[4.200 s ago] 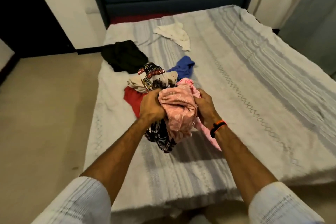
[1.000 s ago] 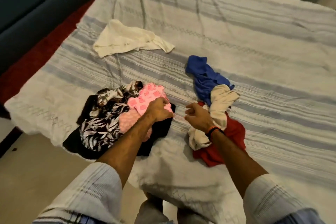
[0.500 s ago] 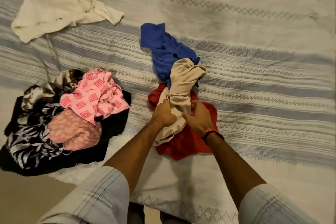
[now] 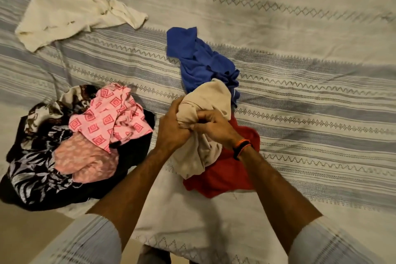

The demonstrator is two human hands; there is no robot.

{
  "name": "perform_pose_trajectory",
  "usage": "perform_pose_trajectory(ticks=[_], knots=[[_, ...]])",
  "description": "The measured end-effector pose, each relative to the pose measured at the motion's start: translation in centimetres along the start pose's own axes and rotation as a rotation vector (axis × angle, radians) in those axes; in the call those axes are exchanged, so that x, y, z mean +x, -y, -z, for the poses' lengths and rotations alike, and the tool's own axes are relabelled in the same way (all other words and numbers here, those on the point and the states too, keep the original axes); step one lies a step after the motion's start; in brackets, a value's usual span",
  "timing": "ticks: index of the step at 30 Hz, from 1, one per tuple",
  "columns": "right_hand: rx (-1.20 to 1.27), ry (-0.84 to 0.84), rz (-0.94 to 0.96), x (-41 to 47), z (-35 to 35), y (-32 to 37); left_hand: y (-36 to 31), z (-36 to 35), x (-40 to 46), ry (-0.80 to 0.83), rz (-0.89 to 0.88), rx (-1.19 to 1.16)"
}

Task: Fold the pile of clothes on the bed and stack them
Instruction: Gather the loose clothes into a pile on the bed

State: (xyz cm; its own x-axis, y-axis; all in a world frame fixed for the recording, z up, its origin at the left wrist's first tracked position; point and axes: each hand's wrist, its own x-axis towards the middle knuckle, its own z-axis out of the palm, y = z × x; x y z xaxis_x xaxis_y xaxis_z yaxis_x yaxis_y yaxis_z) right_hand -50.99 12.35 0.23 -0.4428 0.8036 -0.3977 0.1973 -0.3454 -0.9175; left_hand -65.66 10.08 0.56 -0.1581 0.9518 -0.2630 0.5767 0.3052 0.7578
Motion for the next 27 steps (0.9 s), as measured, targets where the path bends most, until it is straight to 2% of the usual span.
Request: perform_pose_trajectory(ticks=[3, 5, 8, 10, 13, 16, 18, 20, 22, 23, 25, 27], knots=[[-0.020, 0.022, 0.009, 1.1, 1.9, 1.0, -0.5, 1.7, 0.7, -0.035, 0.019, 0.042], [0.027, -0.159, -0.048, 2.3, 2.6, 0.9, -0.5, 2.4, 1.8, -0.172, 0.151, 0.017], [-0.213, -0.556, -0.156, 4.7, 4.3, -0.4, -0.3, 3.8, 3.3, -0.395, 0.334, -0.173], [-0.380, -0.637, -0.237, 6.4, 5.5, -0.8, -0.3, 4.6, 4.3, -0.474, 0.332, -0.323], [-0.472, -0.573, -0.359, 9.5, 7.0, -0.9, -0.8, 5.2, 4.7, -0.543, 0.246, -0.366], [-0.561, -0.441, -0.409, 11.9, 7.8, -1.6, -1.6, 5.2, 3.7, -0.553, 0.088, -0.292], [-0.622, -0.402, -0.412, 12.3, 7.9, -2.1, -1.5, 4.9, 3.3, -0.463, 0.045, -0.151], [-0.599, -0.454, -0.344, 12.5, 7.5, -1.7, -0.8, 4.4, 3.6, -0.277, 0.033, -0.038], [-0.394, -0.446, -0.243, 11.7, 6.1, -0.3, -0.3, 3.8, 4.0, -0.125, 0.034, 0.063], [-0.244, -0.391, -0.204, 10.8, 5.2, 0.7, -0.2, 3.4, 4.2, -0.073, 0.042, 0.104], [0.058, -0.152, -0.163, 8.4, 3.1, 2.8, -0.6, 2.7, 4.0, 0.012, 0.002, 0.141], [0.226, 0.090, -0.141, 5.9, 1.7, 4.2, -0.8, 2.4, 3.9, 0.013, -0.103, 0.134]])
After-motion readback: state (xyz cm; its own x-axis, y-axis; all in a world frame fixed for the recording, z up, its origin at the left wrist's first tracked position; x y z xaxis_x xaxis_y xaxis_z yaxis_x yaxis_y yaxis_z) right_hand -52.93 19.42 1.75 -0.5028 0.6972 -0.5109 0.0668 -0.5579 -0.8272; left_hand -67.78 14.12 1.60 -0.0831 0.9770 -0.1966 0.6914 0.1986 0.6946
